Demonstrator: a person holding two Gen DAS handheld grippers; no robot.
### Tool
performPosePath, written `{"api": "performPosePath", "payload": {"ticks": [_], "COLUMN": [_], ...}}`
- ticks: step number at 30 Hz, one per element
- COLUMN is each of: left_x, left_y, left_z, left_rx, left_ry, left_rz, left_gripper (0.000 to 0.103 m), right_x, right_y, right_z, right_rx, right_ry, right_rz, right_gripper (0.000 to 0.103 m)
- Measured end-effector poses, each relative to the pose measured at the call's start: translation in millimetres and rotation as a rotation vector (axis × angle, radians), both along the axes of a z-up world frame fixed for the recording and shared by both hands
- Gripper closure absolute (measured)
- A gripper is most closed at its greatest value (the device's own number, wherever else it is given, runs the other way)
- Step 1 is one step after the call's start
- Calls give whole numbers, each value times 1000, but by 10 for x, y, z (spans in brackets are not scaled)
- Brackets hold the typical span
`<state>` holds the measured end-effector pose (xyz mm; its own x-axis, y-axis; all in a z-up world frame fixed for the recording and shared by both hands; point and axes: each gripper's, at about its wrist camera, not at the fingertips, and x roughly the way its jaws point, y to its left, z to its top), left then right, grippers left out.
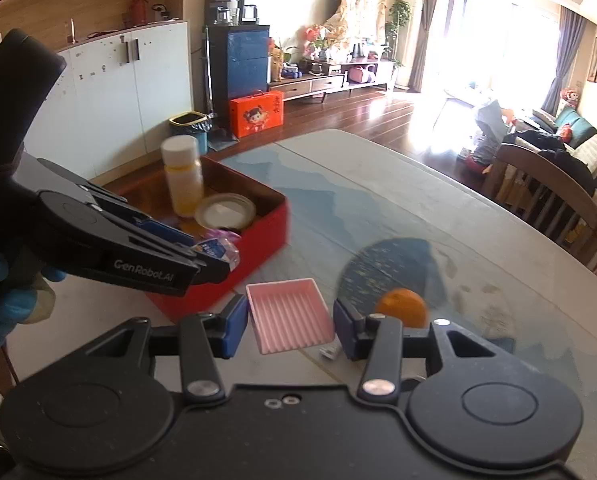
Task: Organize rigid objects
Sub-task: 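Carry pink comb and blue-labelled bottle over red tin, lowering comb inside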
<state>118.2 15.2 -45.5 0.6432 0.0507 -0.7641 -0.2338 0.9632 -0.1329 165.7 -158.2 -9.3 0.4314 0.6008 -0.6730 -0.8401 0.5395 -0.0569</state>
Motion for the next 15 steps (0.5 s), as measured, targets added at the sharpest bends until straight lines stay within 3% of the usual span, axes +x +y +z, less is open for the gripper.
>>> {"api": "performPosePath", "payload": {"ticks": [15], "left_x": [-261], "left_y": [819], "left_z": [-31], "left_rx": [2], "left_ry": [24], "left_rz": [51], "left_gripper": [65], "right_x": [-271], "right_y": [822], "right_z": [-55], "right_rx": [-17], "right_ry": [53], "right_rz": [27], "right_gripper": [57]}}
